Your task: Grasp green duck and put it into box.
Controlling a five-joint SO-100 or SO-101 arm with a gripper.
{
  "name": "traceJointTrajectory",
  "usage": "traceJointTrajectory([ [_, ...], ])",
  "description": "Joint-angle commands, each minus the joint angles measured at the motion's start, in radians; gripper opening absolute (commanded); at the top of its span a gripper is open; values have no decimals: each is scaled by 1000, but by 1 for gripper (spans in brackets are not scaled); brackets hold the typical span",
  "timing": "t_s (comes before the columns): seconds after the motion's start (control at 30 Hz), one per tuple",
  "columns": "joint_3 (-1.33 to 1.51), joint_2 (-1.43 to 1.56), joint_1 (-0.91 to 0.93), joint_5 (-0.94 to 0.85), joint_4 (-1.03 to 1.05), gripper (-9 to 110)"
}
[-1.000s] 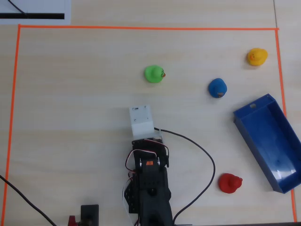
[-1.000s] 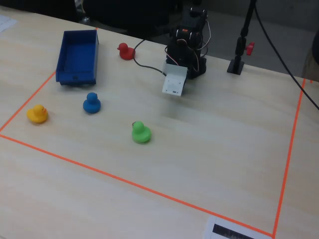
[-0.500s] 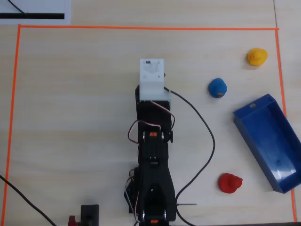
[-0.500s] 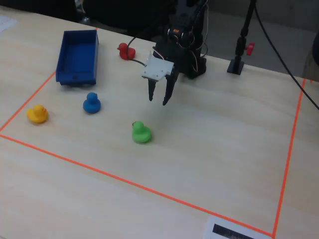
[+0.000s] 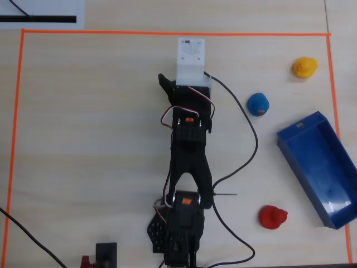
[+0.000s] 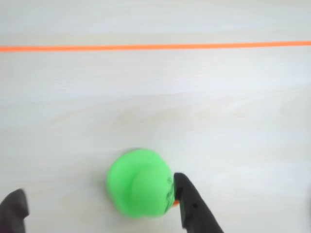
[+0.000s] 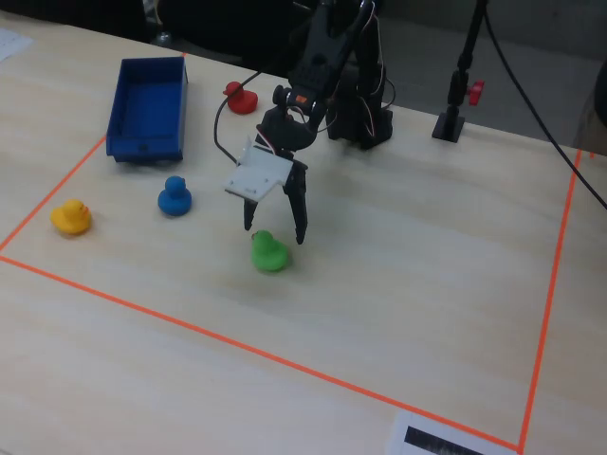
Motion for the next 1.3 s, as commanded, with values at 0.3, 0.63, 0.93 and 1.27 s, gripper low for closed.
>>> traceJointTrajectory([
  [0.3,-20,-192,58,-72,-100,41],
  [0.63,-81,-285,64,-72,-118,41],
  [0.93,-75,-273,58,-77,-84,16],
  [1.27,-80,-204,100,-86,-18,1],
])
